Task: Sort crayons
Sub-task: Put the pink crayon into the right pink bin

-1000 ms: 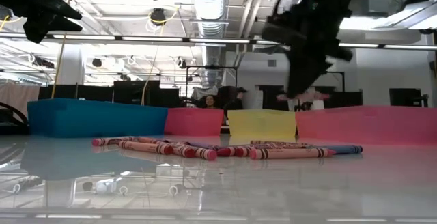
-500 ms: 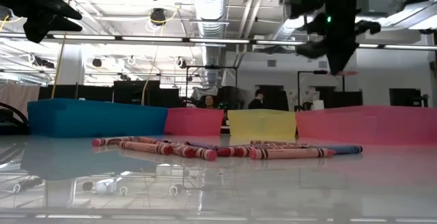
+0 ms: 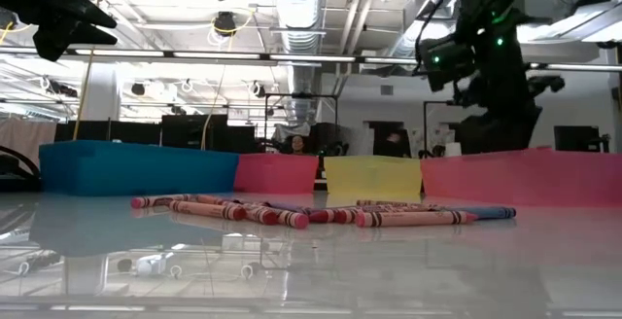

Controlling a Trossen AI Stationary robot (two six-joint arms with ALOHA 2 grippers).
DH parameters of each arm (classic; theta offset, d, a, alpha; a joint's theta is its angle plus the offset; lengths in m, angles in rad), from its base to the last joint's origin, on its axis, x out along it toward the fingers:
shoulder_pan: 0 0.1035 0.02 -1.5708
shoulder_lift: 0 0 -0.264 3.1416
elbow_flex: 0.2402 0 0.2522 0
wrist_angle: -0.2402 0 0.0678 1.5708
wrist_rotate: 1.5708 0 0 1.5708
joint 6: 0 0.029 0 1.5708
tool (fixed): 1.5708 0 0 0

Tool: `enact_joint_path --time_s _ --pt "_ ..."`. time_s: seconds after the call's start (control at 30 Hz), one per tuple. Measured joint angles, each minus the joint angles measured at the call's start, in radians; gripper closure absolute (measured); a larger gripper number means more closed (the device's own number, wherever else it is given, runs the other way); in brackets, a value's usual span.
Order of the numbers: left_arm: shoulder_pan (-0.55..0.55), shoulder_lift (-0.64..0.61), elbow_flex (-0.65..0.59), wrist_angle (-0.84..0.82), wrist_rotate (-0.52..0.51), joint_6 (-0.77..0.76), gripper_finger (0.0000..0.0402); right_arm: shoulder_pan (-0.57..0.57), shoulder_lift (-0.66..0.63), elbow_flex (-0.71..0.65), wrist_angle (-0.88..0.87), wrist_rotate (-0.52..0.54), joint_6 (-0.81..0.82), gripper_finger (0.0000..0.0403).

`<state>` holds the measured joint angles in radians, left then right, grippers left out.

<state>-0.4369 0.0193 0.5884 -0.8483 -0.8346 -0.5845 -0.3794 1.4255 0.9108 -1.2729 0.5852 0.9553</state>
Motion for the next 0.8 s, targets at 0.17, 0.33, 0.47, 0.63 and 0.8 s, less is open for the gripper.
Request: enact_joint_path --time_s 0.17,0.33,0.47,0.63,0.8 --pt "0.000 0.000 0.000 0.000 0.000 0.000 0.0256 -0.045 0.000 -0.066 0.147 -0.031 -0.086 0.0401" --pt "0.000 0.000 0.000 0.000 0.000 0.000 0.0256 -0.112 0.000 -0.081 0.192 -0.035 -0.153 0.0398" --pt "0.000 0.000 0.000 0.000 -0.001 0.000 0.0256 -0.154 0.000 -0.081 0.214 -0.037 -0.205 0.0395" --pt "0.000 0.000 0.000 0.000 -0.003 0.000 0.0256 -0.204 0.000 -0.081 0.208 -0.048 -0.208 0.0351" --pt "0.000 0.000 0.000 0.000 -0.003 0.000 0.0256 -0.227 0.000 -0.081 0.218 -0.083 -0.231 0.0297"
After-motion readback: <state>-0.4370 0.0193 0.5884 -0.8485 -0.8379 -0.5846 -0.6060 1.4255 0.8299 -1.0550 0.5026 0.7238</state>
